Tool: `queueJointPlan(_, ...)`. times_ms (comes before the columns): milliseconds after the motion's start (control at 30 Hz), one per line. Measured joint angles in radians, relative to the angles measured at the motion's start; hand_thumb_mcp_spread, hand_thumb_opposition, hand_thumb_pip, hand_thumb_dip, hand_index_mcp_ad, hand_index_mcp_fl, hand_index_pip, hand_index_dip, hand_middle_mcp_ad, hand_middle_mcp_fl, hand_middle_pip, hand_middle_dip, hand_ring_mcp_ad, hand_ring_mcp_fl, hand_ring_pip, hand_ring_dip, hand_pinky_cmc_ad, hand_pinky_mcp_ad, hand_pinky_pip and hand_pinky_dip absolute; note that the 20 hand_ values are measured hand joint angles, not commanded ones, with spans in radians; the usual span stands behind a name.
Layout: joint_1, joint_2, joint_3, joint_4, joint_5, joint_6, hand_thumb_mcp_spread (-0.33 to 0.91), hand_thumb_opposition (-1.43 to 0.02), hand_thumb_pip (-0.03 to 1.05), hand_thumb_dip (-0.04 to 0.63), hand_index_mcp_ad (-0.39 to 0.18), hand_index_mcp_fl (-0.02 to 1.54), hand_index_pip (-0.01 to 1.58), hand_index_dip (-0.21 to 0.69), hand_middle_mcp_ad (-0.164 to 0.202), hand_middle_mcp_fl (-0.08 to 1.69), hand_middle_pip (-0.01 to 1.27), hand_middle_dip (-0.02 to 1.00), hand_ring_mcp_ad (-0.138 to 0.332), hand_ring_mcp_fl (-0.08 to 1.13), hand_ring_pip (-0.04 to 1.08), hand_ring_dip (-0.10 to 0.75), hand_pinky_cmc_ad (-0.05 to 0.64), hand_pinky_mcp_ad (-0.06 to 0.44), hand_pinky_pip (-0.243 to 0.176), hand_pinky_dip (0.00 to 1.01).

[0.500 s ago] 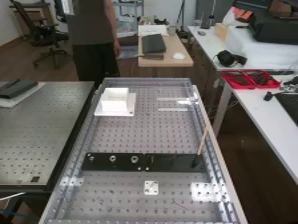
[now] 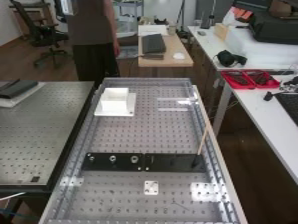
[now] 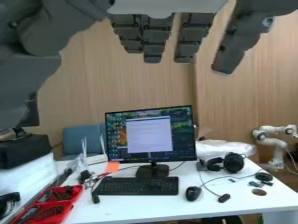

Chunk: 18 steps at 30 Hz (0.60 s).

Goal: Grab the smaller nut and place it in the white container

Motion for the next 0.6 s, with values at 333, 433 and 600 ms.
queueJointPlan(333, -0.002, -0.001, 0.0, -0.003, -0.003, 0.0, 0.29, -0.68, 0.28, 0.033, -0.003, 0.01, 0.07, -0.028, -0.005, -0.01, 0.13, 0.16, 0.106, 0.0, 0.15, 0.012, 0.363, 0.279, -0.075, 0.48)
queueJointPlan(433, -0.001, 0.0, -0.001, -0.003, -0.002, 0.0, 0.29, -0.68, 0.28, 0.033, -0.003, 0.01, 0.07, -0.028, -0.002, -0.01, 0.13, 0.16, 0.113, 0.0, 0.15, 0.012, 0.367, 0.293, -0.079, 0.49)
queueJointPlan(600, 0.001, 0.001, -0.002, -0.004, 0.001, 0.001, 0.29, -0.7, 0.28, 0.031, -0.005, 0.01, 0.07, -0.026, -0.002, -0.01, 0.14, 0.17, 0.126, 0.0, 0.15, 0.012, 0.379, 0.291, -0.091, 0.49)
